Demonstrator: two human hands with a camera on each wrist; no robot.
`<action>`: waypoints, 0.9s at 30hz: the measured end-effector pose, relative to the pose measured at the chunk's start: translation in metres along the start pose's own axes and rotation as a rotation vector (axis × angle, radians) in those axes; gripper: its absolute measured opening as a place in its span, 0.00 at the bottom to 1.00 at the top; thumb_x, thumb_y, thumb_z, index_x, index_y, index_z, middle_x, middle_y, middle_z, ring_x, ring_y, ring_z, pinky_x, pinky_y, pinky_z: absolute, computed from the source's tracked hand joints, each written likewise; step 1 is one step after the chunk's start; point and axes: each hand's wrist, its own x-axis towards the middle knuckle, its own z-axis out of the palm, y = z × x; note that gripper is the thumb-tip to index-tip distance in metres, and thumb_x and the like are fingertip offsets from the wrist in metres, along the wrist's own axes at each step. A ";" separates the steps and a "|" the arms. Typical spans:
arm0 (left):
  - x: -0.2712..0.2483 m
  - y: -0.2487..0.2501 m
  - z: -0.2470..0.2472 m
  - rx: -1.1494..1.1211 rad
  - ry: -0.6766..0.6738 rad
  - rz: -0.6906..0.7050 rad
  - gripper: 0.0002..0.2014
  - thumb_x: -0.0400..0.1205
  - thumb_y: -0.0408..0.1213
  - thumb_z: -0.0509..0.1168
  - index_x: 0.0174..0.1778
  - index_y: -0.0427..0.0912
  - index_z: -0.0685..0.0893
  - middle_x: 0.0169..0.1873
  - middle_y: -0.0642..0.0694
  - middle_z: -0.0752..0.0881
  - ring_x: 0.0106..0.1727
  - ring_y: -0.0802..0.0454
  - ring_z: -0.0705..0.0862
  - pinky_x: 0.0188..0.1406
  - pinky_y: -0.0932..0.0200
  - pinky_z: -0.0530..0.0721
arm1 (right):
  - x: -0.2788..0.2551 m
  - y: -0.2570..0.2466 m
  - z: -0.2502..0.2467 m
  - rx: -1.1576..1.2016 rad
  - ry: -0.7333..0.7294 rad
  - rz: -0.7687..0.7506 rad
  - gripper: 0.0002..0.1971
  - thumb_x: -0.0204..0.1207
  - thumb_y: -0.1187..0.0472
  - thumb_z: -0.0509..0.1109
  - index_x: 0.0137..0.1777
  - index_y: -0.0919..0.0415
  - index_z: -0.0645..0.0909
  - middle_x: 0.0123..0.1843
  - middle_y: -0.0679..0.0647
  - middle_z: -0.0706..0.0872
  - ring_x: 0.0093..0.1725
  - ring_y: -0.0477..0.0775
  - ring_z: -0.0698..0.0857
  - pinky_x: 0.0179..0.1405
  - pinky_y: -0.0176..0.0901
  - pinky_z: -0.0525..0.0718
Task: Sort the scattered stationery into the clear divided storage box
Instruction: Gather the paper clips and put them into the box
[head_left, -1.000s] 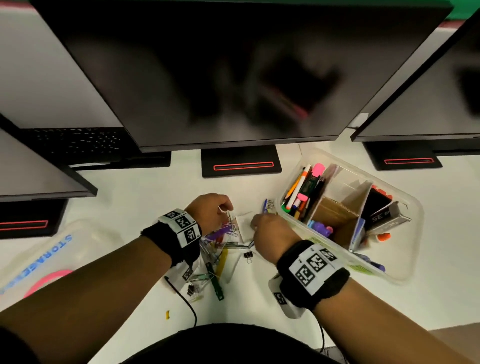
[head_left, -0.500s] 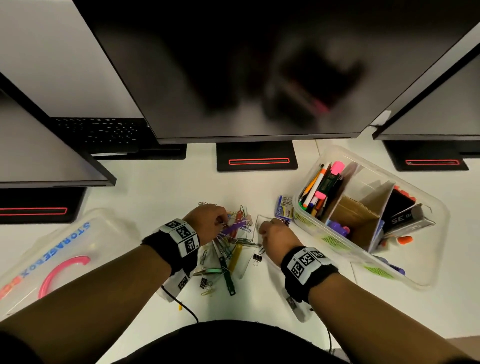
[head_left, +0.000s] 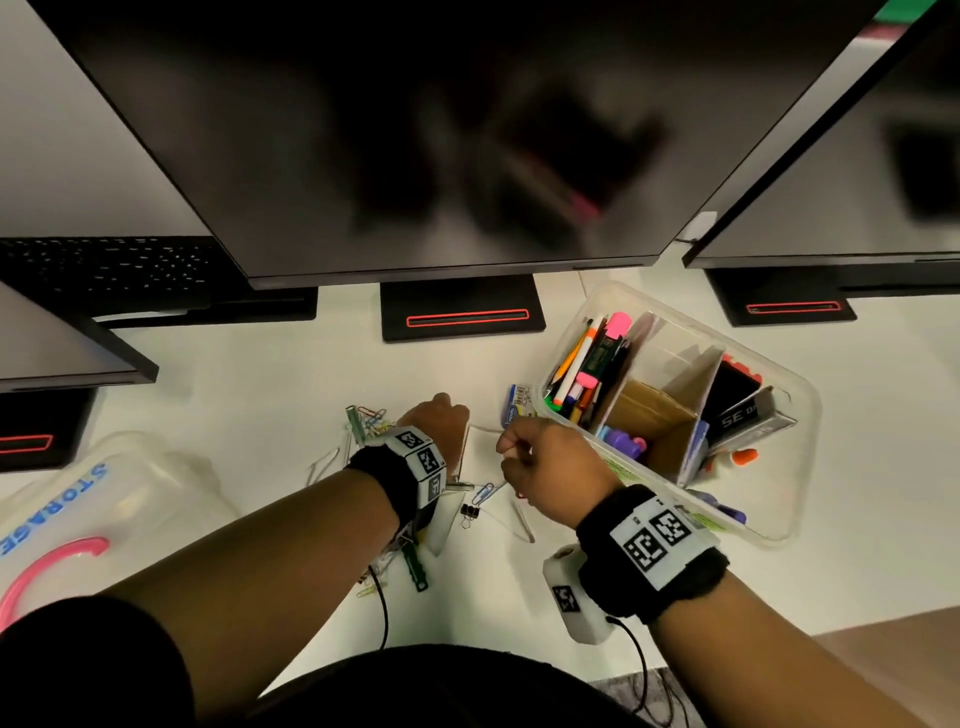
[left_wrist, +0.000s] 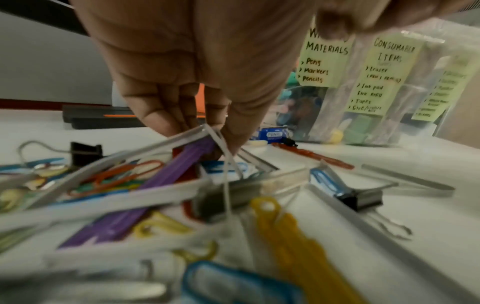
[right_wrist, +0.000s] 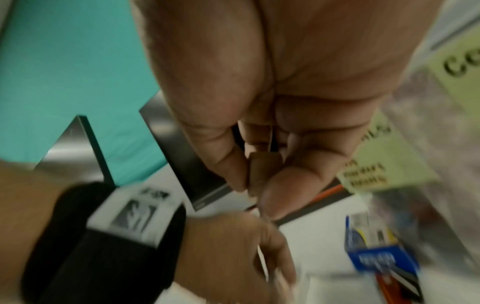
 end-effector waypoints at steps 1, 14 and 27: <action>0.000 -0.002 0.000 0.013 -0.013 0.004 0.14 0.80 0.32 0.60 0.62 0.38 0.75 0.60 0.38 0.75 0.59 0.39 0.82 0.55 0.51 0.80 | -0.002 -0.003 -0.008 0.028 0.010 -0.002 0.08 0.75 0.65 0.65 0.52 0.59 0.82 0.42 0.52 0.82 0.38 0.51 0.80 0.40 0.37 0.79; -0.014 0.018 -0.065 -0.549 0.182 0.034 0.07 0.79 0.43 0.65 0.50 0.47 0.81 0.44 0.50 0.83 0.46 0.52 0.81 0.47 0.60 0.78 | -0.023 0.042 -0.085 0.064 0.298 0.194 0.05 0.78 0.63 0.64 0.47 0.60 0.82 0.41 0.57 0.88 0.39 0.57 0.87 0.43 0.44 0.84; -0.027 0.067 -0.093 -0.648 0.379 0.223 0.06 0.77 0.41 0.69 0.47 0.47 0.80 0.42 0.55 0.80 0.42 0.59 0.80 0.35 0.73 0.73 | -0.034 0.072 -0.084 0.103 0.242 0.340 0.06 0.74 0.61 0.71 0.44 0.53 0.76 0.45 0.55 0.85 0.45 0.58 0.86 0.41 0.40 0.78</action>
